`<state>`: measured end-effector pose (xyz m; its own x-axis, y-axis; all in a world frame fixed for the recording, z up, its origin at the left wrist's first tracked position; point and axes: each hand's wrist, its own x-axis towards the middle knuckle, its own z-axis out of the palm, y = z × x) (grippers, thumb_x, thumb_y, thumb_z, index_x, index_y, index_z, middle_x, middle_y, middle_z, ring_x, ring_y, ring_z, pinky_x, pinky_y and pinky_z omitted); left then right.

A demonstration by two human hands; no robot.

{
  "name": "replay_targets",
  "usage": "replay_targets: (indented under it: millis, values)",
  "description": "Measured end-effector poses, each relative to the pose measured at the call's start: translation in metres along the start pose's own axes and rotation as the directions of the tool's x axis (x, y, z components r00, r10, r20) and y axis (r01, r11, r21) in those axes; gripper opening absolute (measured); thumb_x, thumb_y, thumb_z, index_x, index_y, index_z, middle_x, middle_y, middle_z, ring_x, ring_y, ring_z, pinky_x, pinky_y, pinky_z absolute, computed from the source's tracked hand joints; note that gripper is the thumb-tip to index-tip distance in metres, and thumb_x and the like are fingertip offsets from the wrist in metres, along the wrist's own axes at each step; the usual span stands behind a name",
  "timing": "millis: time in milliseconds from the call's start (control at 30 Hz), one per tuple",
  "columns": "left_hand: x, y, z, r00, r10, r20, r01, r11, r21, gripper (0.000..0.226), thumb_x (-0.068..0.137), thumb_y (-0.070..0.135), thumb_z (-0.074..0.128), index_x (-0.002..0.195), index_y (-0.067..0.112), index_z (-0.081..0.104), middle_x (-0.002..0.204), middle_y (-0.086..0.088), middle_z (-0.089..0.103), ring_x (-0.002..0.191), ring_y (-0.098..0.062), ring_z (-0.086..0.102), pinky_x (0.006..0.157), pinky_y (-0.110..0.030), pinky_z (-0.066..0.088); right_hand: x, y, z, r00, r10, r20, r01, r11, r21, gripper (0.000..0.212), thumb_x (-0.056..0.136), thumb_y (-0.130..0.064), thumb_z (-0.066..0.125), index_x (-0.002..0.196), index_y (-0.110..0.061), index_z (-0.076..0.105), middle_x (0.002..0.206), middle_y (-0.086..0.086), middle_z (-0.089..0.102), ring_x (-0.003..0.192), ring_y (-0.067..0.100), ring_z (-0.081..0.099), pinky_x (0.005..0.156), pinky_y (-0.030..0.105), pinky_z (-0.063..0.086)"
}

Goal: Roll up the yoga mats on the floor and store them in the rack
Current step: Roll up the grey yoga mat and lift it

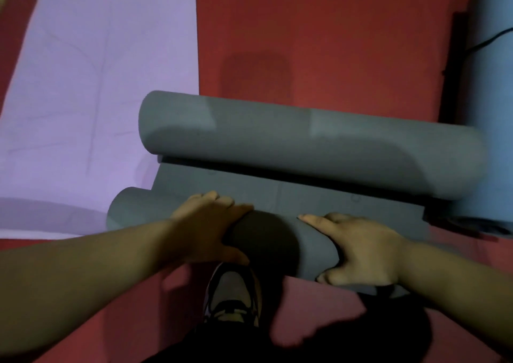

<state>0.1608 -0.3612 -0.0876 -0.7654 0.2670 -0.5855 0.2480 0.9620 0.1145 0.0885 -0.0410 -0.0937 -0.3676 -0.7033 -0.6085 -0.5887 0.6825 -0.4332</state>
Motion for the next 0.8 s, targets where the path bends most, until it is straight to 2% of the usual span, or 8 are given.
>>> replay_targets:
  millis: [100, 167, 333, 433, 533, 633, 700, 800]
  values:
    - [0.007, -0.003, -0.004, 1.0, 0.013, 0.02, -0.012, 0.999, -0.048, 0.108, 0.059, 0.1, 0.046, 0.151, 0.046, 0.025, 0.131, 0.005, 0.057, 0.114, -0.023, 0.055, 0.097, -0.04, 0.046, -0.01, -0.017, 0.012, 0.994, 0.028, -0.108, -0.043, 0.989, -0.139, 0.108, 0.077, -0.086, 0.045, 0.154, -0.05, -0.02, 0.161, -0.004, 0.023, 0.144, 0.021, 0.032, 0.116, 0.042, 0.031]
    - [0.008, -0.003, -0.002, 0.999, 0.008, 0.031, -0.007, 0.999, -0.046, 0.107, 0.058, 0.101, 0.047, 0.149, 0.047, 0.025, 0.128, 0.005, 0.057, 0.113, -0.023, 0.055, 0.096, -0.04, 0.046, -0.012, -0.023, 0.019, 0.987, 0.051, -0.152, -0.077, 0.983, -0.169, 0.105, 0.077, -0.09, 0.039, 0.152, -0.051, -0.024, 0.162, -0.003, 0.022, 0.147, 0.022, 0.03, 0.117, 0.044, 0.029]
    - [0.011, -0.005, -0.004, 0.998, -0.029, 0.062, 0.034, 0.997, -0.076, 0.111, 0.058, 0.1, 0.048, 0.152, 0.047, 0.022, 0.132, 0.004, 0.054, 0.119, -0.022, 0.052, 0.1, -0.039, 0.042, -0.005, -0.016, 0.012, 0.986, 0.054, -0.157, -0.072, 0.991, -0.115, 0.105, 0.072, -0.093, 0.039, 0.155, -0.052, -0.01, 0.155, -0.01, 0.032, 0.14, 0.016, 0.038, 0.114, 0.041, 0.032]
    - [0.008, -0.004, -0.002, 0.998, -0.04, -0.045, 0.038, 0.998, -0.046, 0.112, 0.062, 0.1, 0.042, 0.156, 0.047, 0.016, 0.133, 0.003, 0.051, 0.122, -0.024, 0.051, 0.102, -0.043, 0.039, 0.003, -0.007, 0.004, 0.991, 0.048, -0.126, -0.058, 0.995, -0.08, 0.108, 0.069, -0.094, 0.046, 0.155, -0.053, -0.006, 0.148, -0.012, 0.04, 0.133, 0.016, 0.046, 0.109, 0.04, 0.039]
    - [-0.002, 0.002, 0.015, 0.972, -0.025, -0.233, 0.031, 0.999, 0.02, 0.106, 0.065, 0.098, 0.043, 0.156, 0.047, 0.025, 0.133, -0.004, 0.055, 0.117, -0.03, 0.056, 0.099, -0.046, 0.041, 0.013, 0.002, -0.008, 0.997, 0.059, -0.056, -0.06, 0.998, -0.025, 0.111, 0.066, -0.093, 0.054, 0.154, -0.054, 0.0, 0.14, -0.011, 0.047, 0.126, 0.017, 0.051, 0.103, 0.038, 0.044]
    - [0.002, -0.001, 0.015, 0.972, -0.023, -0.233, 0.03, 0.999, 0.024, 0.106, 0.064, 0.099, 0.044, 0.155, 0.048, 0.027, 0.132, -0.004, 0.057, 0.117, -0.03, 0.057, 0.097, -0.046, 0.041, 0.016, 0.005, -0.012, 0.997, 0.061, -0.038, -0.061, 0.998, -0.018, 0.112, 0.065, -0.094, 0.054, 0.155, -0.054, 0.0, 0.141, -0.01, 0.046, 0.127, 0.018, 0.051, 0.104, 0.038, 0.045]
    - [0.005, -0.004, 0.01, 0.984, -0.027, -0.179, 0.03, 0.999, 0.017, 0.107, 0.063, 0.101, 0.04, 0.155, 0.05, 0.023, 0.132, -0.001, 0.055, 0.117, -0.029, 0.056, 0.097, -0.045, 0.041, 0.014, 0.004, -0.011, 0.997, 0.063, -0.053, -0.066, 0.996, -0.062, 0.113, 0.067, -0.093, 0.052, 0.155, -0.053, -0.006, 0.15, -0.006, 0.041, 0.133, 0.02, 0.047, 0.108, 0.039, 0.041]
    - [0.011, -0.007, 0.0, 0.992, -0.032, -0.121, 0.033, 0.999, 0.005, 0.108, 0.063, 0.101, 0.038, 0.155, 0.052, 0.015, 0.131, 0.002, 0.053, 0.117, -0.027, 0.054, 0.097, -0.043, 0.042, 0.008, -0.004, -0.013, 0.994, 0.047, -0.103, -0.066, 0.98, -0.189, 0.11, 0.073, -0.093, 0.044, 0.151, -0.055, -0.023, 0.166, 0.008, 0.017, 0.145, 0.032, 0.035, 0.117, 0.048, 0.032]
